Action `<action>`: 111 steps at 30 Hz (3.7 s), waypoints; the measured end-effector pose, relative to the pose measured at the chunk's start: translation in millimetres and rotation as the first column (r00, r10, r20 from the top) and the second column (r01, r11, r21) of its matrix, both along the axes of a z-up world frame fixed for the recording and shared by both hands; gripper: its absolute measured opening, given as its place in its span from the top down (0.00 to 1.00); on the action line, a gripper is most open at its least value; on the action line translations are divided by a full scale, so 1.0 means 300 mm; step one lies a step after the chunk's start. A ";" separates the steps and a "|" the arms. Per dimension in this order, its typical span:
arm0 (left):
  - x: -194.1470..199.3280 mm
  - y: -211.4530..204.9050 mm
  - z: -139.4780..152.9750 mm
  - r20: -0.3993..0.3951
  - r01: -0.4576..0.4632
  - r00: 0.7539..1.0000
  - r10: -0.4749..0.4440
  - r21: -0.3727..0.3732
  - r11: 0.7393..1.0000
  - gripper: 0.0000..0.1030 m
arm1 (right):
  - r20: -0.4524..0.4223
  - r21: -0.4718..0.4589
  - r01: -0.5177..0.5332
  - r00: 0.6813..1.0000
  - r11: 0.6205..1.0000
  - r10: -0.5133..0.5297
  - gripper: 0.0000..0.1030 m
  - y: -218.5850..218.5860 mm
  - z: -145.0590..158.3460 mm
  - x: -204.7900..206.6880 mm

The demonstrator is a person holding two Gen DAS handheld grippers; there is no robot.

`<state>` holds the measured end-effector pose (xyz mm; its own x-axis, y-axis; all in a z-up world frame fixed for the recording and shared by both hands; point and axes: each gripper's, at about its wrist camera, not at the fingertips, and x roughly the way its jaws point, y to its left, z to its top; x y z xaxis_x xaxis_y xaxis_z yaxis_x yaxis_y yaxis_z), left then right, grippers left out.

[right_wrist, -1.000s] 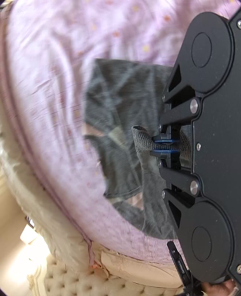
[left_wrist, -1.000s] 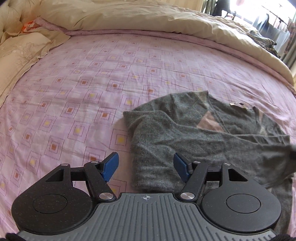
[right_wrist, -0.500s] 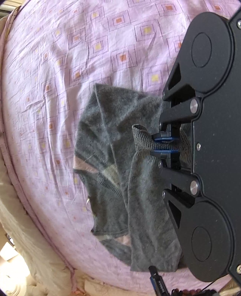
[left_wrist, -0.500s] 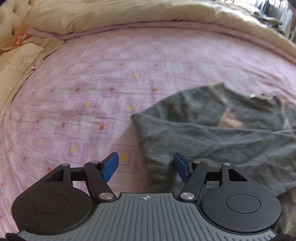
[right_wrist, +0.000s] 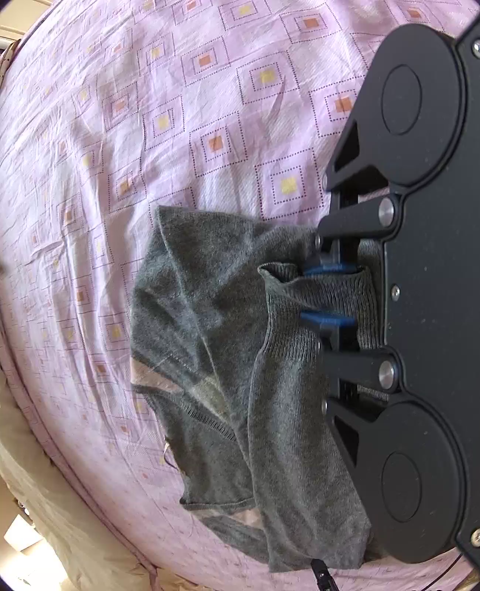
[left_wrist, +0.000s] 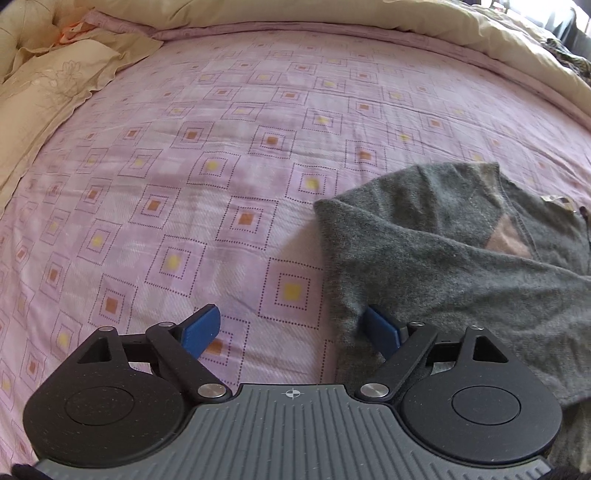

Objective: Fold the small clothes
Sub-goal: 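Open the right gripper and withdraw both grippers from the sweater, then move both grippers to the sweater hem, then close both grippers on the hem and lift it toward the collar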

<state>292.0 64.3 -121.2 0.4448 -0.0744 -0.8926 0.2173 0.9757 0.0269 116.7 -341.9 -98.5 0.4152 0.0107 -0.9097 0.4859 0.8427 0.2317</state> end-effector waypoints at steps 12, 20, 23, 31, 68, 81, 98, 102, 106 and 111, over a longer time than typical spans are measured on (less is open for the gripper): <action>-0.202 0.040 0.089 0.001 0.045 0.999 -0.045 -0.058 0.997 0.18 | -0.027 -0.032 0.042 0.999 0.999 -0.043 0.02 0.070 0.013 -0.167; -0.392 0.053 0.050 -0.068 0.150 0.986 -0.154 -0.057 0.987 0.18 | -0.102 0.031 0.020 0.995 0.999 -0.017 0.01 0.179 -0.040 -0.319; -0.452 0.059 0.030 -0.097 0.187 0.977 -0.192 -0.058 0.981 0.18 | -0.110 0.020 0.008 0.994 1.000 -0.006 0.01 0.227 -0.050 -0.368; -0.592 0.074 -0.020 -0.158 0.313 0.934 -0.320 -0.068 0.947 0.18 | -0.127 0.015 0.021 0.992 1.000 -0.019 0.01 0.334 -0.060 -0.466; -0.927 0.164 -0.063 -0.115 0.254 0.959 -0.261 -0.072 0.965 0.01 | 0.045 -0.031 -0.358 0.932 0.933 0.359 0.00 0.493 -0.094 -0.821; -0.995 0.175 -0.036 -0.083 0.262 0.956 -0.280 -0.179 0.948 0.19 | 0.099 0.105 -0.348 0.936 0.932 0.338 0.05 0.449 -0.082 -0.907; -1.000 0.149 -0.023 -0.093 0.261 0.957 -0.275 -0.143 0.955 0.41 | 0.198 0.202 -0.285 0.949 0.937 0.246 0.20 0.423 -0.099 -0.929; -0.992 0.161 -0.022 -0.093 0.245 0.962 -0.258 -0.131 0.961 0.44 | 0.210 0.212 -0.260 0.954 0.942 0.216 0.21 0.420 -0.102 -0.929; -0.982 0.181 -0.026 -0.093 0.218 0.968 -0.233 -0.147 0.965 0.44 | 0.218 0.222 -0.234 0.958 0.946 0.186 0.22 0.420 -0.105 -0.932; -0.960 0.170 -0.026 -0.072 0.239 0.965 -0.252 -0.158 0.958 0.44 | 0.224 0.237 -0.200 0.963 0.951 0.147 0.24 0.410 -0.106 -0.928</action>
<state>3.9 115.4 -129.0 0.3141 -0.3044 -0.8992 0.4456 0.8837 -0.1435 -161.9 -218.8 -130.4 0.5601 0.3195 -0.7643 0.2581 0.8094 0.5275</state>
